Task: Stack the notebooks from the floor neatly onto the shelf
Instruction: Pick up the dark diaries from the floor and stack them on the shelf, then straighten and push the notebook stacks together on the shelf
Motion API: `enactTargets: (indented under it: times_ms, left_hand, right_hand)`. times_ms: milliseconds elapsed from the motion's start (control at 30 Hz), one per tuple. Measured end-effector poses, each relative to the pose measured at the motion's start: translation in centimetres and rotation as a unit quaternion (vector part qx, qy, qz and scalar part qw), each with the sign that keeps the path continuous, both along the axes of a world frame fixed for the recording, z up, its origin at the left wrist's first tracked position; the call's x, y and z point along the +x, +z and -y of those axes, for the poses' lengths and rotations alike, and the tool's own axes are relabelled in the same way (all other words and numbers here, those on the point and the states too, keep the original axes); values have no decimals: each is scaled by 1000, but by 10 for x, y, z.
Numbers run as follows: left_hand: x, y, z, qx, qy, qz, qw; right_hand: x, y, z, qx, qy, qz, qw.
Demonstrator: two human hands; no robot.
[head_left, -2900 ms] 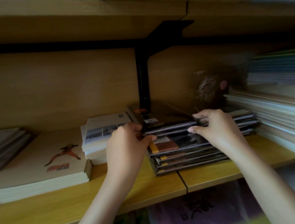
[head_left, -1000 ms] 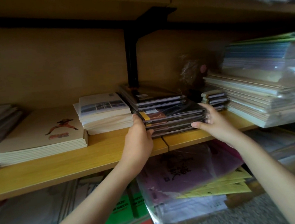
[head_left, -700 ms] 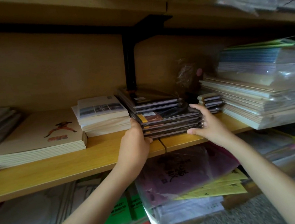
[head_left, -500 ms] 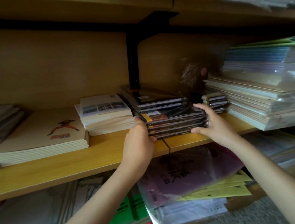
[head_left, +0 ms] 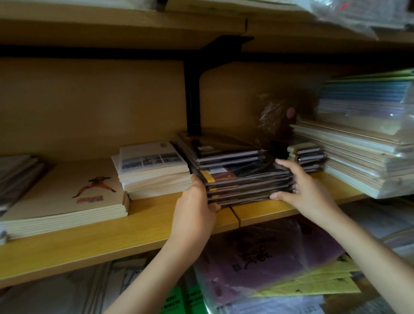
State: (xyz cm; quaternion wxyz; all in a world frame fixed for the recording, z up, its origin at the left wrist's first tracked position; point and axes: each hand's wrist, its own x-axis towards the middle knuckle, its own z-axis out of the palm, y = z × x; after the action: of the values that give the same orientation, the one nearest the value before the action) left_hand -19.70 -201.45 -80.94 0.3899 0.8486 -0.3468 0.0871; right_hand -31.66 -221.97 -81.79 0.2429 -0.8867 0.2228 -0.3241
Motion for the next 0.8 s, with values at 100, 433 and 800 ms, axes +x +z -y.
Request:
enactTargets:
  times_ms: [100, 433, 800]
  left_hand:
    - [0, 2, -1, -8, -7, -18, 1000]
    - [1, 50, 0, -205, -116, -196, 952]
    - [32, 50, 40, -199, -54, -255, 945]
  right_hand:
    - [-1, -1, -2, -19, -15, -17, 1000]
    - [5, 53, -7, 68, -3, -18, 998]
    - [38, 43, -15, 3, -5, -50, 999]
